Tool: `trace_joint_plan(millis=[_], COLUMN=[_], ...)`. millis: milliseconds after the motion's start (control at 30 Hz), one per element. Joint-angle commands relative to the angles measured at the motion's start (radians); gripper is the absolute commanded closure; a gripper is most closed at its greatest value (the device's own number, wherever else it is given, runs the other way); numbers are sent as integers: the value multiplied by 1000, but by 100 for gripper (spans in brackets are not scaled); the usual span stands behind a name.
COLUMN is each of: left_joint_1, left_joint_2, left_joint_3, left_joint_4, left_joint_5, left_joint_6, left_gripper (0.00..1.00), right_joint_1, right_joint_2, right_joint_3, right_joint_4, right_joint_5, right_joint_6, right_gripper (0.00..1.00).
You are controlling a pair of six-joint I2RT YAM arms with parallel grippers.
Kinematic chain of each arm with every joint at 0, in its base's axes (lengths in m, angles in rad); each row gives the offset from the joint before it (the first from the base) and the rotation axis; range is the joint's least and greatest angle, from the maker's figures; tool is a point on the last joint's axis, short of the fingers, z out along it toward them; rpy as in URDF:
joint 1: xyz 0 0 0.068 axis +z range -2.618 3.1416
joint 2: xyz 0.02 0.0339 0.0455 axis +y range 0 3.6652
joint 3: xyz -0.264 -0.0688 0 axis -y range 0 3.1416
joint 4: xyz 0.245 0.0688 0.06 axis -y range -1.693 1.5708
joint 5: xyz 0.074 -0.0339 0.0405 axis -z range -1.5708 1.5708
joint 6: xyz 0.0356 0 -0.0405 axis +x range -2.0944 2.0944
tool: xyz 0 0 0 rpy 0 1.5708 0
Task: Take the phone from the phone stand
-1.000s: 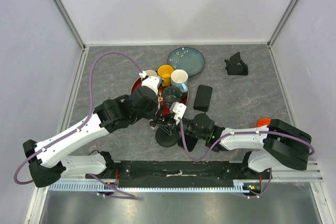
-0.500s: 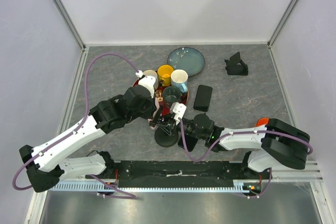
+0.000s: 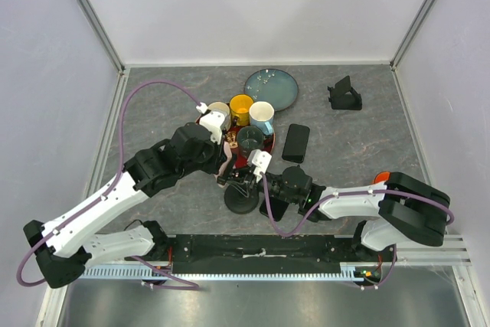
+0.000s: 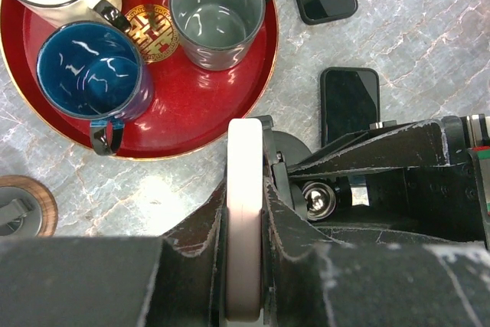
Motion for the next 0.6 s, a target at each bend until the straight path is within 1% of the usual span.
trace_joint_plan(millis=[0, 400, 567], left_joint_1=[82, 144, 165], left_joint_2=[-87, -149, -156], left_joint_3=[29, -32, -52], left_joint_4=[53, 110, 114], left_joint_5=[-232, -106, -77], left_joint_6=[205, 313, 313], left_gripper=[98, 98, 98], right_joint_1=[-9, -10, -12], right_joint_2=[22, 28, 30], right_joint_3=[-53, -50, -50], right_joint_4=[-113, -126, -129], right_joint_5=[41, 46, 42], right_joint_6=[16, 4, 7], right_gripper=[100, 100, 100])
